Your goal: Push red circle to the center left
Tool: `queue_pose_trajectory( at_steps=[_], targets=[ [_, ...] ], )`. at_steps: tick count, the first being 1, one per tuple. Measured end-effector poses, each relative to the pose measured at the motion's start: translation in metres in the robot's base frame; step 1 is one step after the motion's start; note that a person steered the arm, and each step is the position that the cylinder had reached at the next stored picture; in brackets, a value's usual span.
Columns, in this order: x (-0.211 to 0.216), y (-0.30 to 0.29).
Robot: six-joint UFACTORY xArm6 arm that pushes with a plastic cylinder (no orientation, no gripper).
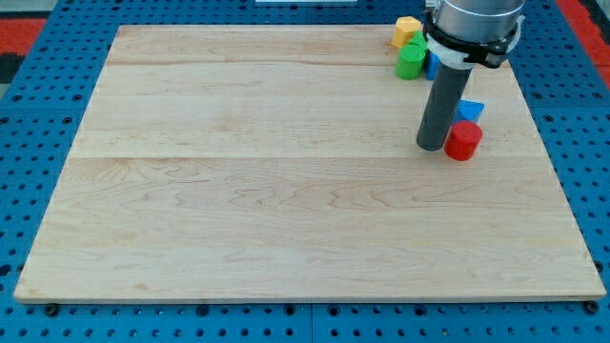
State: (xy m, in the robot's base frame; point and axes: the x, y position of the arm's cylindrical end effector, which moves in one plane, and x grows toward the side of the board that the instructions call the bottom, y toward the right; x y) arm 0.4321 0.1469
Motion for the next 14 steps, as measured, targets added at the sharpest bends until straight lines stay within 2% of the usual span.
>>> queue_pose_trajectory(
  at_steps=[1,2,3,4,7,9,11,13,14],
  targets=[
    [0.030,0.004],
    [0.044,0.035],
    [0.014,0.086],
    [-0.010,0.105],
    [-0.007,-0.006],
    [0.026,-0.025],
    [0.006,-0.104],
    [-0.032,-0.104],
    [-0.029,-0.130]
  ],
)
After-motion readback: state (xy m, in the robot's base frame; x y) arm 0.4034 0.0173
